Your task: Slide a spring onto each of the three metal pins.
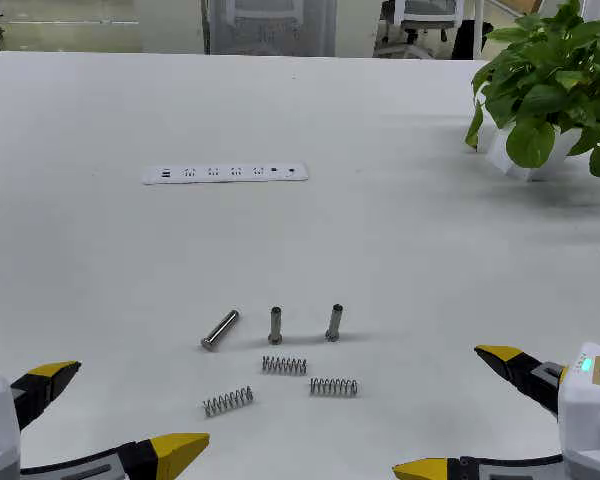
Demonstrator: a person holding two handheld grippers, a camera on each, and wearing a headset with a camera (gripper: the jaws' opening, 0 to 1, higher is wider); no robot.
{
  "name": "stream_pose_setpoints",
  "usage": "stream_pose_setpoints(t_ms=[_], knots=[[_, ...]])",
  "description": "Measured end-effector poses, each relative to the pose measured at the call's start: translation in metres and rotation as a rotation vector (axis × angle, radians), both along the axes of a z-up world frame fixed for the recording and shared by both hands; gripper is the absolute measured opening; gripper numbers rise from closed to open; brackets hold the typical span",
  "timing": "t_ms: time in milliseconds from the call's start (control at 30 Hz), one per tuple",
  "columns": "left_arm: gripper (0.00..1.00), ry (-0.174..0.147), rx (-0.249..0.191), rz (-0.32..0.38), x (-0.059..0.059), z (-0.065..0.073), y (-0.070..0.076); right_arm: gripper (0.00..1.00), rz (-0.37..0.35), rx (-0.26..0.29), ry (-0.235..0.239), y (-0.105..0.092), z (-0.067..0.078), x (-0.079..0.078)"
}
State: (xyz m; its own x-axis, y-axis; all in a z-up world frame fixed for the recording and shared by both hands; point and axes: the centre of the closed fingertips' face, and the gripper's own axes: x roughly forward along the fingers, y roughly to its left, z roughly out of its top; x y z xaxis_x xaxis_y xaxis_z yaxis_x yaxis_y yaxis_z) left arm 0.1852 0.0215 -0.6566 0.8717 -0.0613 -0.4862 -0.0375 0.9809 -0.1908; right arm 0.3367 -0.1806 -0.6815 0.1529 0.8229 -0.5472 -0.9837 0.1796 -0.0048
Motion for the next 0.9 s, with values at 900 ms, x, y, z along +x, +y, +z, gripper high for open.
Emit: stream_pose_setpoints(t_ms=[900], knots=[[1.0,0.03,0.006,-0.025,-0.0058,-0.0054,-0.0022,0.98,0.014,-0.005,0.009,0.0053,-0.0014,-0.002]])
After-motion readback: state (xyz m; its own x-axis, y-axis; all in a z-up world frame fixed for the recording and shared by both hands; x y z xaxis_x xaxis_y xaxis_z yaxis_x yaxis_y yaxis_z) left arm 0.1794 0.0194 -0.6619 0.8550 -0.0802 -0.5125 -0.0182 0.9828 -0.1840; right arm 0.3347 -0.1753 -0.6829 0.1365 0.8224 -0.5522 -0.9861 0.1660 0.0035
